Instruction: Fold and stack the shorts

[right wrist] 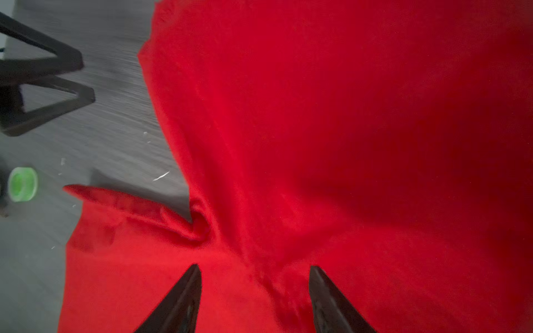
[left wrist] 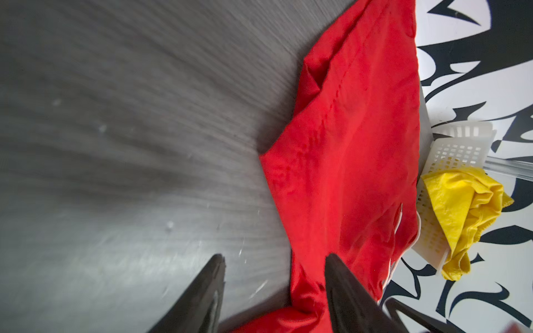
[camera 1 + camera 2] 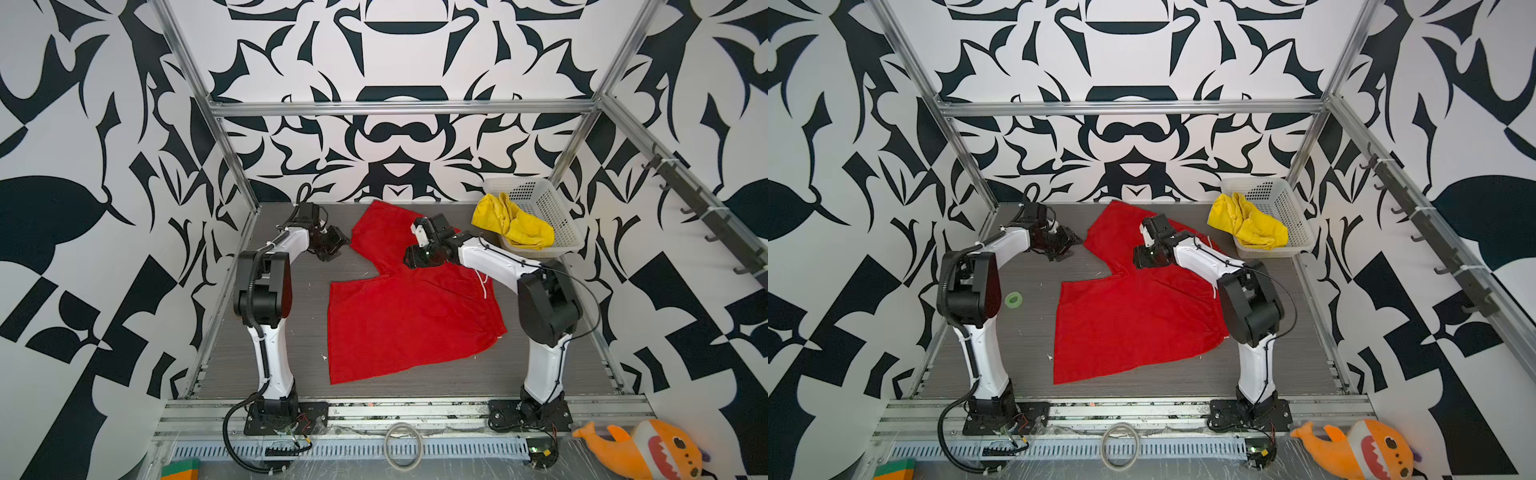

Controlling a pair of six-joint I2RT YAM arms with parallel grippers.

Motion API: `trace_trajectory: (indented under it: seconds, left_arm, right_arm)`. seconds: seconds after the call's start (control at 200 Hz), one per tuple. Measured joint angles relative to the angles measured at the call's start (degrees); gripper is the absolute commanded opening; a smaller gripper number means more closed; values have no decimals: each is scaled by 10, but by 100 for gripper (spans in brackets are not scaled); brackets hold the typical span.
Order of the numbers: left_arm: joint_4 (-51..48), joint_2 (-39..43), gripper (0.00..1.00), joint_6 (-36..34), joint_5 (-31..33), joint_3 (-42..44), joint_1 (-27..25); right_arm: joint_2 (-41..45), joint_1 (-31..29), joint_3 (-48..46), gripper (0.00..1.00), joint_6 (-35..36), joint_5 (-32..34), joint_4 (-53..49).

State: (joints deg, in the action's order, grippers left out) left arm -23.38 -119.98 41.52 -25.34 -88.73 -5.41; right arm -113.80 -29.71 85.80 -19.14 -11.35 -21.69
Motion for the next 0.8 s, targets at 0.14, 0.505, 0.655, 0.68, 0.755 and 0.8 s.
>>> trace_trajectory:
  seconds: [0.14, 0.505, 0.655, 0.68, 0.755, 0.8]
  left_arm:
    - [0, -44, 56, 5, -13, -43, 0]
    - [3, -128, 33, 26, -37, -127, 0]
    - [5, -136, 6, 37, -44, -142, -1]
    - [6, -136, 3, 33, -45, -143, -1]
    - [13, -136, 0, 36, -46, -144, -3]
    - [16, -134, 0, 35, -47, -144, -6]
  right_arm:
    - [-50, 1, 18, 63, -1, -7, 5]
    - [-68, 1, 22, 63, -2, -24, 24]
    - [-68, 1, 23, 63, -2, -29, 33]
    - [-68, 1, 23, 63, -2, -29, 35]
    - [-68, 1, 23, 63, -2, -28, 38]
    - [-67, 1, 23, 63, -2, -28, 40]
